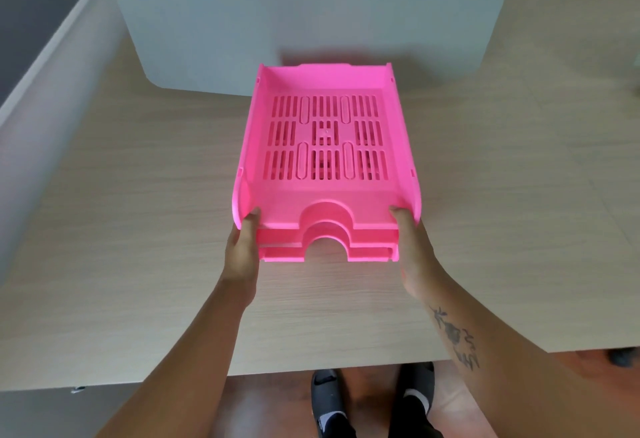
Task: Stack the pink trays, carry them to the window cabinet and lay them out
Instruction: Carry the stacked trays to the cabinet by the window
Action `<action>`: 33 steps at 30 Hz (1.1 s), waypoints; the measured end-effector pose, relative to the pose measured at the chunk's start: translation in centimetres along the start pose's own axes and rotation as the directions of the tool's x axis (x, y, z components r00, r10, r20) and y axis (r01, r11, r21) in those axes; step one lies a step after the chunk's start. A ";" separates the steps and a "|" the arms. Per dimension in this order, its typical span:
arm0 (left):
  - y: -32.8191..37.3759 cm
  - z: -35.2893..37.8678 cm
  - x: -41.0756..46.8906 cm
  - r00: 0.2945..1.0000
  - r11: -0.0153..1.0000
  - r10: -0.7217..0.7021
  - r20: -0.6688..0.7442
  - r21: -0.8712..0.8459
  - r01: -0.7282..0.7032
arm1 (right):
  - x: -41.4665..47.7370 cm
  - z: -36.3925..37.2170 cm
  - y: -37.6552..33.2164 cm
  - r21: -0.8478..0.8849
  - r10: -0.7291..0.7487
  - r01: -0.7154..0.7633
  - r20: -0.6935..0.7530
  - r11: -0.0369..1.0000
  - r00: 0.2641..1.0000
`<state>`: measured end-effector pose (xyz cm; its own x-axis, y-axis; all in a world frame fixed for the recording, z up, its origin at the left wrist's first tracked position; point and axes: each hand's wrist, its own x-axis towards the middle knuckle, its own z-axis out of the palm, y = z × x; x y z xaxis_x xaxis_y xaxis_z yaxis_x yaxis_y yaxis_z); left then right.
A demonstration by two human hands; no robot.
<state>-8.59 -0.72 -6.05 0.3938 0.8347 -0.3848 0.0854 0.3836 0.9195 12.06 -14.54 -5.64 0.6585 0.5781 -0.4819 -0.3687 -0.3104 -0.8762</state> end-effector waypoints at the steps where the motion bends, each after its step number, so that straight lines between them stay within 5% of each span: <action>1: 0.6 0.1 -0.1 1.000 1.000 -0.002 0.001 -0.003 0.002 | 0.1 -0.1 -0.5 0.000 -0.010 0.010 0.003 1.000 1.000; 23: 10.0 1.5 -2.9 0.987 0.991 0.034 -0.154 -0.124 -0.054 | -1.7 0.4 -10.1 -0.051 -0.185 0.193 0.134 0.980 0.974; 33: 12.2 2.7 -13.3 0.897 0.967 0.109 -0.428 -0.166 -0.196 | -5.2 -1.6 -12.7 0.001 -0.220 0.243 0.427 0.970 0.877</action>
<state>-10.35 -8.22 10.49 -0.0287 0.9597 -0.2797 -0.1463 0.2728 0.9509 14.37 -14.76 7.96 0.3781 0.8977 -0.2263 -0.1984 -0.1602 -0.9670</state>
